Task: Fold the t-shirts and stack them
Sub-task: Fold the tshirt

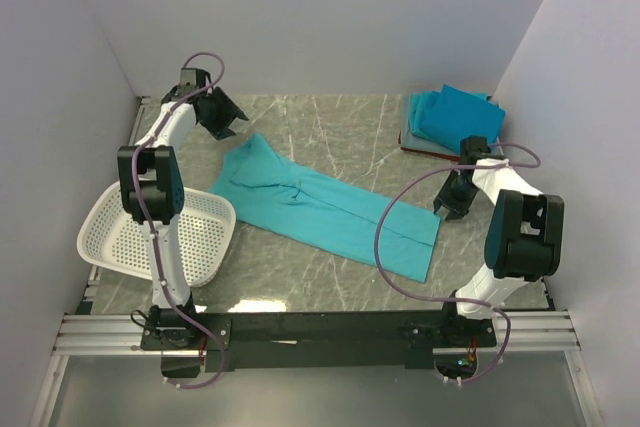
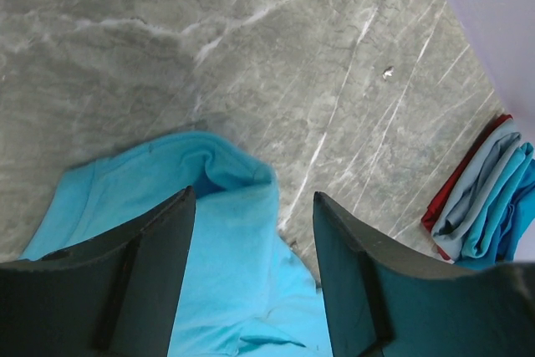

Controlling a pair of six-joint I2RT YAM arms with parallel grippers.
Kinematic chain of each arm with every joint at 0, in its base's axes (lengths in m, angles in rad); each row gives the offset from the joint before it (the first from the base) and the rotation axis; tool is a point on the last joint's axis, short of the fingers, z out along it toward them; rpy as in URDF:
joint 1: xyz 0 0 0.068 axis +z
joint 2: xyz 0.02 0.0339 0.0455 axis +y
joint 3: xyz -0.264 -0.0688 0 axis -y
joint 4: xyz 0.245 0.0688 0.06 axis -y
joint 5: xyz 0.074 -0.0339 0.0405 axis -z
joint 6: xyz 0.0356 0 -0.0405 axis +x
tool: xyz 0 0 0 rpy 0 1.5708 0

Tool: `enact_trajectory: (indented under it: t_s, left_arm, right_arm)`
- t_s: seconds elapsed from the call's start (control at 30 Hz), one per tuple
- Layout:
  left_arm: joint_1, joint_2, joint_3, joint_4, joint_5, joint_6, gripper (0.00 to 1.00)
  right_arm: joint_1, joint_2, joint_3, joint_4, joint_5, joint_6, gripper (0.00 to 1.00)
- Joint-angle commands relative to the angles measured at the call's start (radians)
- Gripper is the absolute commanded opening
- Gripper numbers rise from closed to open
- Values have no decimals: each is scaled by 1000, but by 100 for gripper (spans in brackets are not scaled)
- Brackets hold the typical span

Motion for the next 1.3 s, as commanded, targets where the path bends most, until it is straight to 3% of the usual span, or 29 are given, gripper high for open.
enact_trajectory:
  t_s: [0.0,0.73,0.8,0.9,0.93,0.97,1.03,1.13,1.27]
  left_arm:
    - [1,34,62,12,25,8,64]
    - [-52,164,114,63,103,-51,62]
    - [-58,164,105,72,109,-50,58]
    - [-59,164,91,77,119,-50,37]
    - [-59,166,90,75,119,-47,26]
    - [-59,167,90,75,119,-45,21]
    - [-57,172,93,81,120,-41,12]
    - [-54,182,101,95,122,-36,2]
    - [-48,195,107,127,142,-34,0]
  right_arm:
    - [-7,13,-24,40,-4,-6,44]
    - [-7,64,-43,64,-22,3,23]
    - [-7,67,-40,63,-19,3,19]
    - [-7,62,-40,66,-12,6,10]
    - [-7,61,-38,66,-10,8,7]
    - [-7,61,-38,67,-10,9,2]
    - [-8,61,-32,66,-12,12,0]
    - [-7,61,-17,58,-16,19,0]
    - [-14,47,16,37,5,23,0]
